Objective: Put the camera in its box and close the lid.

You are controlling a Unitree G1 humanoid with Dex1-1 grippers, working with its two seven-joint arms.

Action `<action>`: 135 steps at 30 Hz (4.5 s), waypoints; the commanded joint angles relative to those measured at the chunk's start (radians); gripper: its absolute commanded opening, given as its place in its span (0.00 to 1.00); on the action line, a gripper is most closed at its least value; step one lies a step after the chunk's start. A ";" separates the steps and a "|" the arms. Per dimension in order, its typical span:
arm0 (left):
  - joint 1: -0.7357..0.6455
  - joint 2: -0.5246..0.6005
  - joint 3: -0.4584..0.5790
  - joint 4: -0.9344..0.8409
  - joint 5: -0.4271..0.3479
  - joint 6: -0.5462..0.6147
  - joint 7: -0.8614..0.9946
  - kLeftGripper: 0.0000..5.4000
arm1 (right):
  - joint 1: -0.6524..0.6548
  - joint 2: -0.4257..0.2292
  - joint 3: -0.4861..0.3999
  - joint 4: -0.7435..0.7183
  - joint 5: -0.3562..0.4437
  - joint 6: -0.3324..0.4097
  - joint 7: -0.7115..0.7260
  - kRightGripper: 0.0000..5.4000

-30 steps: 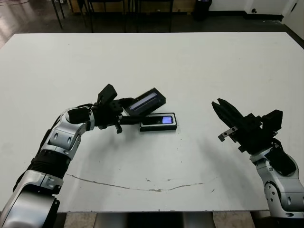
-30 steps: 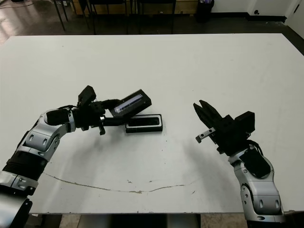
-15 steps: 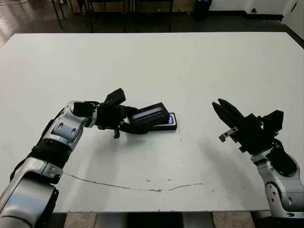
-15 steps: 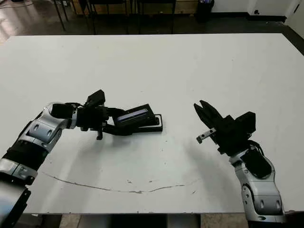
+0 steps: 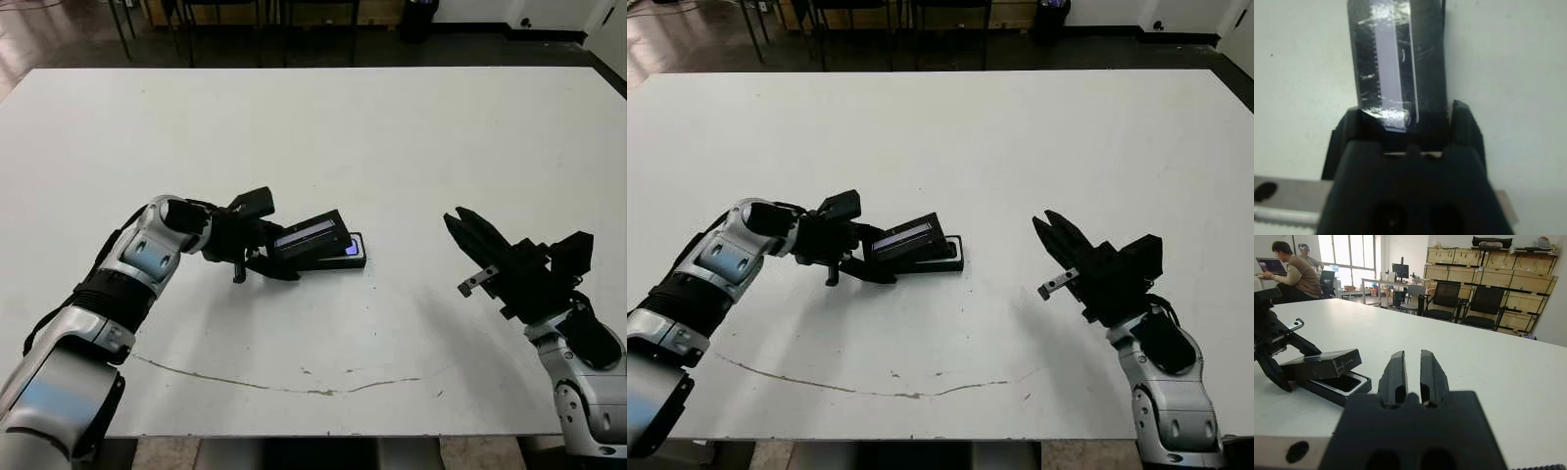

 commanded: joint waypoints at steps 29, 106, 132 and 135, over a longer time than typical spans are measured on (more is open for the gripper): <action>-0.089 -0.026 -0.147 0.140 0.196 -0.111 0.030 0.26 | 0.029 -0.015 -0.014 -0.027 0.018 0.047 0.013 0.00; -0.120 -0.219 -0.290 0.291 0.269 0.056 -0.092 0.25 | 0.088 0.003 -0.021 -0.058 0.017 0.023 0.009 0.00; -0.072 0.078 -0.272 0.301 0.291 -0.189 -0.202 1.00 | 0.044 0.015 0.004 0.005 0.018 -0.014 0.024 0.00; -0.075 0.141 -0.270 0.296 0.313 -0.177 -0.164 1.00 | 0.038 0.018 0.008 0.011 0.016 -0.018 0.025 0.00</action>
